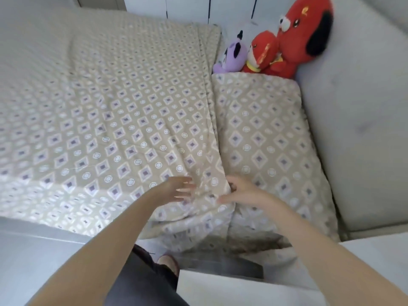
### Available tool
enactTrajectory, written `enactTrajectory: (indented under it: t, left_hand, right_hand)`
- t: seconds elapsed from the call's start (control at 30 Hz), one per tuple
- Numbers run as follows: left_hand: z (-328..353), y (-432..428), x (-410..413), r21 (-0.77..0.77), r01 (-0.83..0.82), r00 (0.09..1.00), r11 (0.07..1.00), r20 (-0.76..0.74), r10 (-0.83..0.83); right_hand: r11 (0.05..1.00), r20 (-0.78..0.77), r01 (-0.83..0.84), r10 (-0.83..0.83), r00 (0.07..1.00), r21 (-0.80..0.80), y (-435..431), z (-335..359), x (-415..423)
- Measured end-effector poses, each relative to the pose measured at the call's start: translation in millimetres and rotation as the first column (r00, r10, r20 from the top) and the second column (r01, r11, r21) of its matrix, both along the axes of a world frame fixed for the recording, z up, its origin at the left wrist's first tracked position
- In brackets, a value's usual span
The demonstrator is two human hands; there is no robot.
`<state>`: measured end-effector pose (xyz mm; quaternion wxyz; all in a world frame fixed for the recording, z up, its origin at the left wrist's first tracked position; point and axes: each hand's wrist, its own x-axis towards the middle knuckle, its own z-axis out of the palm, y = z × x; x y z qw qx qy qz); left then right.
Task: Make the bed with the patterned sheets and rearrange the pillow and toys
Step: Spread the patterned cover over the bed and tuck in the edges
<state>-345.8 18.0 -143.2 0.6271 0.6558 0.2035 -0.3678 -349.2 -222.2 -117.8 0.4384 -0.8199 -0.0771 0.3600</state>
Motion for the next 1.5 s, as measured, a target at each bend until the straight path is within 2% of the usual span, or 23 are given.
enactTrajectory:
  t: [0.1, 0.17, 0.27, 0.47, 0.6, 0.63, 0.7, 0.77, 0.83, 0.87, 0.97, 1.1, 1.23, 1.3, 1.33, 1.43, 1.5]
  left_hand:
    - [13, 9, 10, 0.013, -0.051, 0.998, 0.999, 0.038, 0.05]
    - [21, 10, 13, 0.038, -0.024, 0.999, 0.999, 0.048, 0.022]
    - [26, 3, 15, 0.158, 0.039, 0.995, 0.987, 0.083, -0.052]
    - [13, -8, 16, 0.455, 0.06, 0.957, 0.889, 0.228, -0.181]
    - [1, 11, 11, 0.486, -0.042, 0.968, 0.873, 0.236, -0.085]
    - [-2, 20, 9, 0.51, -0.065, 0.965, 0.858, 0.25, -0.076]
    - [-7, 42, 8, 0.553, -0.123, 0.954, 0.824, 0.295, -0.055]
    - [-12, 63, 5, 0.571, -0.184, 0.949, 0.8, 0.316, -0.007]
    - [-19, 77, 1, 0.568, -0.207, 0.95, 0.797, 0.311, 0.026]
    - [-23, 82, -1, 0.562, -0.204, 0.954, 0.802, 0.298, 0.033]
    - [-30, 88, -12, 0.566, -0.144, 0.972, 0.811, 0.235, 0.008]
    - [-33, 91, -19, 0.605, -0.103, 0.986, 0.79, 0.164, 0.003]
    - [-29, 88, -18, 0.359, -0.208, 0.978, 0.91, 0.085, 0.191]
    - [-25, 88, -16, 0.334, -0.203, 0.979, 0.921, 0.086, 0.184]
    - [-21, 88, -14, 0.357, -0.214, 0.976, 0.909, 0.12, 0.182]
    - [-18, 96, -5, 0.476, -0.338, 0.933, 0.812, 0.281, 0.224]
    - [-25, 101, -9, 0.552, -0.341, 0.934, 0.761, 0.29, 0.208]
  right_hand:
    - [0.957, -0.07, -0.248, 0.24, 0.968, -0.153, 15, 4, -7]
    - [0.921, -0.137, -0.365, 0.347, 0.928, -0.137, 31, 2, -17]
    - [0.846, -0.127, -0.503, 0.487, 0.864, -0.178, 56, -3, -26]
    - [0.771, -0.283, -0.604, 0.545, 0.789, -0.202, 76, -5, -32]
    - [0.742, -0.325, -0.639, 0.564, 0.759, -0.203, 74, -11, -32]
    - [0.751, -0.303, -0.625, 0.557, 0.773, -0.215, 73, -13, -32]
    - [0.847, -0.212, -0.486, 0.445, 0.87, -0.214, 72, -17, -29]
    - [0.965, -0.102, -0.18, 0.163, 0.981, -0.192, 75, -20, -23]
    - [0.98, 0.01, 0.113, -0.113, 0.994, -0.166, 81, -25, -14]
    - [0.967, 0.044, 0.196, -0.191, 0.981, -0.161, 87, -28, -10]
    - [0.927, 0.109, 0.239, -0.216, 0.97, -0.29, 101, -38, -1]
    - [0.905, 0.015, 0.213, -0.223, 0.975, -0.367, 116, -54, 4]
    - [0.892, -0.013, 0.206, -0.23, 0.973, -0.402, 124, -62, 9]
    - [0.901, -0.055, 0.259, -0.295, 0.954, -0.347, 124, -62, 11]
    - [0.906, -0.086, 0.329, -0.363, 0.928, -0.267, 124, -61, 12]
    - [0.875, -0.194, 0.483, -0.482, 0.854, -0.048, 112, -54, 14]
    - [0.891, -0.251, 0.445, -0.452, 0.856, -0.086, 103, -52, 13]
